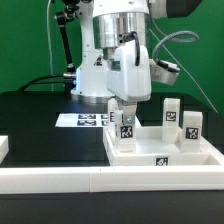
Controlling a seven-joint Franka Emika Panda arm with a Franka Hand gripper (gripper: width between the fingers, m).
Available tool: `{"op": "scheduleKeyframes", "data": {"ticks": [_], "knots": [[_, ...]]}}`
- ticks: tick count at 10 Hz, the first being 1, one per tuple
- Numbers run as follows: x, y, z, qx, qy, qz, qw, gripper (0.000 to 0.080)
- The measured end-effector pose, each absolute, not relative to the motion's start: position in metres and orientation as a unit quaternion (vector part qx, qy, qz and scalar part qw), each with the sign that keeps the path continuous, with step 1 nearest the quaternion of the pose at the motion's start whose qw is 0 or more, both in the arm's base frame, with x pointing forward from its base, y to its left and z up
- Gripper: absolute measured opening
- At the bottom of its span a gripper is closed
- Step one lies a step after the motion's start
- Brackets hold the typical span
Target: Assemble square table
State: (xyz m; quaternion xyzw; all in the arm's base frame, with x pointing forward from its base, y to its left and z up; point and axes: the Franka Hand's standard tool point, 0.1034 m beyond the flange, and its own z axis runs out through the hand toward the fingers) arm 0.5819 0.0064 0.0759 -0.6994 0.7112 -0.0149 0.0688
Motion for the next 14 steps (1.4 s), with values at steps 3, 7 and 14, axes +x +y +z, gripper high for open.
{"op": "scheduleKeyframes", "data": {"ticks": [3,7,14], "knots": [[0.5817,0.0074,0.0754,-0.672,0.737,-0.011,0.071,0.029],[0.5813,0.0087,0.0756,-0.736,0.673,-0.011,0.067,0.0635],[0.5848,0.0083,0.0772,-0.927,0.37,-0.027,0.06,0.0648]]}}
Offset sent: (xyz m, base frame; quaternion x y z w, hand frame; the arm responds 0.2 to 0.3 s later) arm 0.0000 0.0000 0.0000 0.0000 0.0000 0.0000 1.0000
